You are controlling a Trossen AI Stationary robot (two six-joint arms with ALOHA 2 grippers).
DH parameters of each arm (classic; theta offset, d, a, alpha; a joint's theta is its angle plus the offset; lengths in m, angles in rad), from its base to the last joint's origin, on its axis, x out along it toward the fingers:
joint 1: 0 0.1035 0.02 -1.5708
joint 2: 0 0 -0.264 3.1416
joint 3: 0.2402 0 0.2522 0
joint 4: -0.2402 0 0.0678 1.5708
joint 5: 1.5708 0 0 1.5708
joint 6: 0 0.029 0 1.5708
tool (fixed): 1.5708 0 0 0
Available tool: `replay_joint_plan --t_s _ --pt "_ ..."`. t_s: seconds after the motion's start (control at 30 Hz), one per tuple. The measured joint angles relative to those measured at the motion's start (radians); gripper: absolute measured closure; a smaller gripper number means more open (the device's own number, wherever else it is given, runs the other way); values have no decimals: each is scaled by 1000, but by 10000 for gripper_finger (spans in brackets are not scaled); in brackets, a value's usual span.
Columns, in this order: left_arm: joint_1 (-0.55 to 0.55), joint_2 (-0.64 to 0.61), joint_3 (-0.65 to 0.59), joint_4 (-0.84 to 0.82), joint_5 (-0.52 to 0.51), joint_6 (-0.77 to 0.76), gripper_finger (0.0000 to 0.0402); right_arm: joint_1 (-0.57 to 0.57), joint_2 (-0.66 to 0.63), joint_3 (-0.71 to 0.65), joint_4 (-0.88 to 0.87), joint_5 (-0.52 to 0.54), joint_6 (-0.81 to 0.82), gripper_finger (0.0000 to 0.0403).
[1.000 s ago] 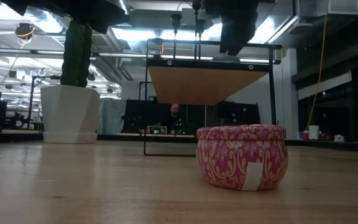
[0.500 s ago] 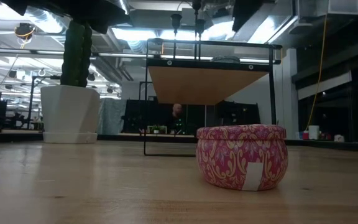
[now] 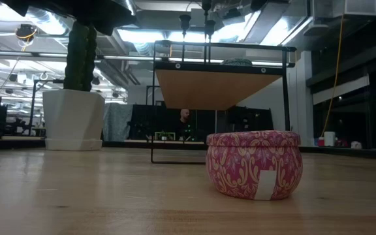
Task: Pick & Place candle stick holders
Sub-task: Put the small pink scented candle on the shelf
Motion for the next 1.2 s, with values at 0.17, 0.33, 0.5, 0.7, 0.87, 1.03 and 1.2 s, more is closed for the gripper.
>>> replay_joint_plan --t_s 0.17,0.33,0.5,0.7,0.87,1.03,1.2 --pt "0 0 0 1 0 0 277 59 30 -54 94 -2 -4 9" --pt "0 0 0 0 0 0 279 106 64 -110 216 -23 5 9" --pt "0 0 0 0 0 0 277 136 98 -187 372 -27 5 9" --pt "0 0 0 -1 0 0 279 137 142 -272 572 -78 5 9" --pt "0 0 0 0 0 0 277 129 185 -303 684 -79 -3 9" --pt "0 0 0 0 0 0 279 102 235 -304 719 -92 5 9" --pt "0 0 0 0 0 0 277 74 271 -304 725 -98 10 9"
